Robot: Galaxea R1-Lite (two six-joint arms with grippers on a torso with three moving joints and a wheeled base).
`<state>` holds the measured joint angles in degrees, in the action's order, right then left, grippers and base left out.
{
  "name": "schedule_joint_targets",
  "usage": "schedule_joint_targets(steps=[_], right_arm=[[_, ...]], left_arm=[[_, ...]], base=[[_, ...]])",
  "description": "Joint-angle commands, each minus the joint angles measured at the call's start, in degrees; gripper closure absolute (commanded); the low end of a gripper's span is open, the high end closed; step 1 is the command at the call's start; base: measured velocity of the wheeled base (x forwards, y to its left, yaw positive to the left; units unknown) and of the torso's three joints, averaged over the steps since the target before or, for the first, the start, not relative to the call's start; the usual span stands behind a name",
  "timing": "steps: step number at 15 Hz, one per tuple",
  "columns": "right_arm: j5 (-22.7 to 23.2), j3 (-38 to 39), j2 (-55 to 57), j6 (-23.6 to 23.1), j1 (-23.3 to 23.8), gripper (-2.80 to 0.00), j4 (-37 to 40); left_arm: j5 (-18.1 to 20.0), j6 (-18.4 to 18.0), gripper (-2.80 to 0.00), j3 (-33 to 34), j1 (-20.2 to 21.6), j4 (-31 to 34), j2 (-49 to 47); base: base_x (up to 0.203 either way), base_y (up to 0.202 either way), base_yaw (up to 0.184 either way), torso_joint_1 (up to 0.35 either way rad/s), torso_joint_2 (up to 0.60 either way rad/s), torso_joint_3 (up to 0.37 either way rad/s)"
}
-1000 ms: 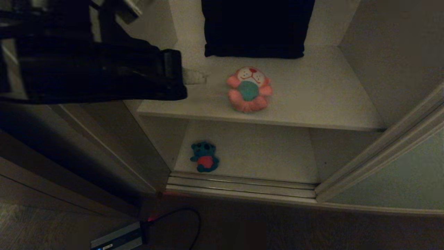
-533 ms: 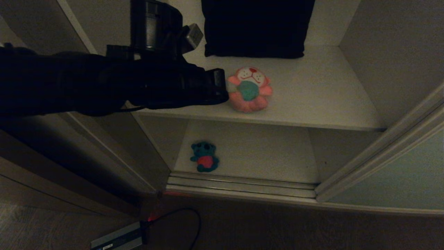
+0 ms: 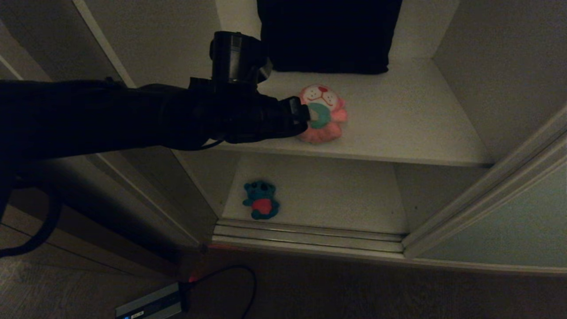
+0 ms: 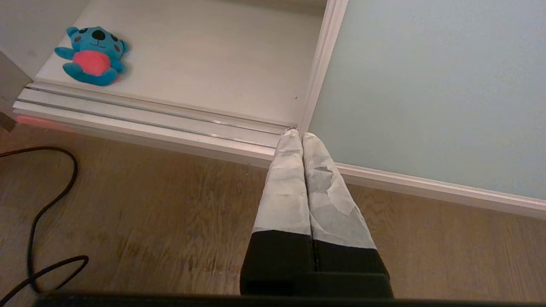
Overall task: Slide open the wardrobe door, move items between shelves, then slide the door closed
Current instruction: Place the pink doll on the lower shelf
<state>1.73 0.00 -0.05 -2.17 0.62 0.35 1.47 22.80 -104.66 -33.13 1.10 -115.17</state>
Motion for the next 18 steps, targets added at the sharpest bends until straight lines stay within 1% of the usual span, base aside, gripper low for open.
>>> schedule_joint_targets(steps=[1, 3, 5, 7, 12, 18], right_arm=[[0.0, 0.2, 0.0, 0.0, 0.0, 0.00, 0.0], [0.0, 0.3, 0.0, 0.0, 0.0, 0.00, 0.0], [0.0, 0.2, 0.0, 0.0, 0.0, 0.00, 0.0], [0.0, 0.2, 0.0, 0.0, 0.0, 0.00, 0.0], [0.0, 0.2, 0.0, 0.0, 0.0, 0.00, 0.0], [0.0, 0.2, 0.0, 0.0, 0.0, 0.00, 0.0]], left_arm=[[0.0, 2.4, -2.80, -3.1, 0.0, 0.1, -2.6], [0.0, 3.4, -2.80, -5.8, 0.0, -0.7, -4.5], [0.0, 3.7, -2.80, -6.0, 0.0, -3.3, -6.0], [0.0, 4.7, -2.80, -6.0, 0.0, -5.6, -6.8], [0.0, 4.9, -2.80, -6.1, 0.0, -6.2, -8.5], [-0.1, 4.7, -2.80, -6.2, 0.0, -10.5, -9.5]], base=[[0.000, 0.000, 0.000, 0.000, 0.00, 0.000], [0.000, 0.000, 0.000, 0.000, 0.00, 0.000], [0.000, 0.000, 0.000, 0.000, 0.00, 0.000], [0.000, 0.000, 0.000, 0.000, 0.00, 0.000], [0.000, 0.000, 0.000, 0.000, 0.00, 0.000], [0.000, 0.000, 0.000, 0.000, 0.00, 0.000]])
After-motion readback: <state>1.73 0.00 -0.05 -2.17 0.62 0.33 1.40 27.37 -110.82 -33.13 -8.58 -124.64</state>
